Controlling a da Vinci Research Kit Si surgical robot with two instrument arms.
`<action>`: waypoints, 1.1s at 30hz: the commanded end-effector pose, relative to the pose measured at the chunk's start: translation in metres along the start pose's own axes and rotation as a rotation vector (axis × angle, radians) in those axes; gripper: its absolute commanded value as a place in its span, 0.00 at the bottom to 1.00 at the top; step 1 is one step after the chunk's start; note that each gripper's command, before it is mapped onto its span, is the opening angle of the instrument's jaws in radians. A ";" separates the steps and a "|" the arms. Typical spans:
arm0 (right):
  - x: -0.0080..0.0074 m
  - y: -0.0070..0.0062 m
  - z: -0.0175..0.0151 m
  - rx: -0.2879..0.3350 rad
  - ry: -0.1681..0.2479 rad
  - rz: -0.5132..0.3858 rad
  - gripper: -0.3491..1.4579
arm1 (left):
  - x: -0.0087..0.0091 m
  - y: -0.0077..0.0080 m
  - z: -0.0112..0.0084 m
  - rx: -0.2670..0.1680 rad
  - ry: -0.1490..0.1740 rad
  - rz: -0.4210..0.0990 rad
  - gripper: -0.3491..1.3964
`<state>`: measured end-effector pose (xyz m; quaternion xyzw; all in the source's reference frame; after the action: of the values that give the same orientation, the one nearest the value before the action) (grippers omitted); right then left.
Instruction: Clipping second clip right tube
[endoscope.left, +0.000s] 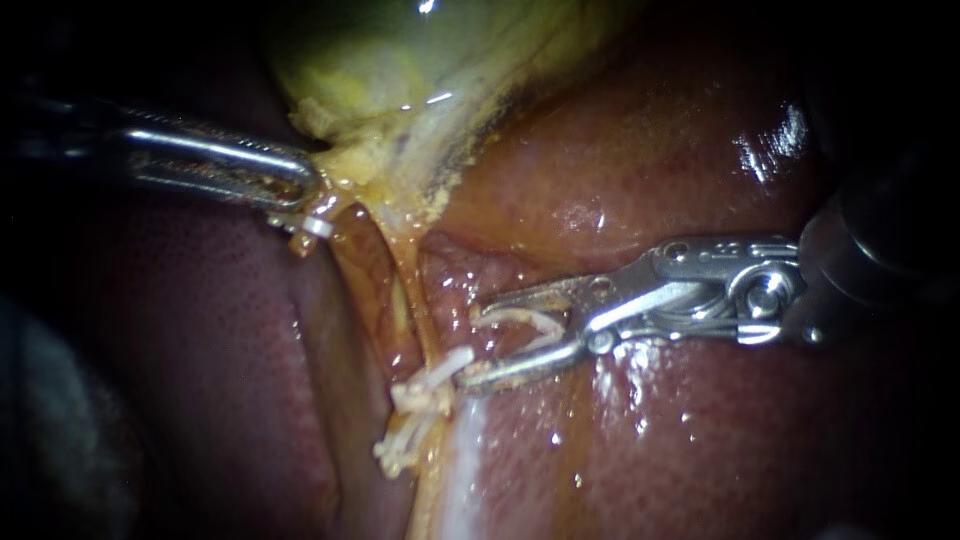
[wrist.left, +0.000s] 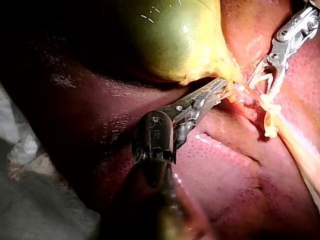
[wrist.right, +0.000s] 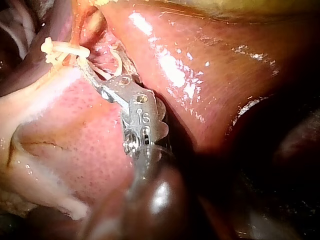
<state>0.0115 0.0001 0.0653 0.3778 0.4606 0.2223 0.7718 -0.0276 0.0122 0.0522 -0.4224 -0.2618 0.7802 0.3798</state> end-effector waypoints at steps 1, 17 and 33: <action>0.0001 -0.0002 -0.0002 0.001 0.000 -0.001 0.44 | 0.0000 -0.0001 0.0000 -0.001 0.000 0.001 0.00; 0.0048 -0.0056 -0.0053 0.060 0.039 0.039 0.45 | -0.0003 -0.0011 -0.0005 -0.005 -0.002 0.003 0.00; 0.0063 -0.0047 -0.0017 0.044 0.052 0.044 0.46 | -0.0003 -0.0010 -0.0005 -0.004 -0.002 0.003 0.00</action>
<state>0.0132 0.0022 0.0579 0.3981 0.4770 0.2390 0.7462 -0.0268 0.0125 0.0528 -0.4231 -0.2636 0.7804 0.3774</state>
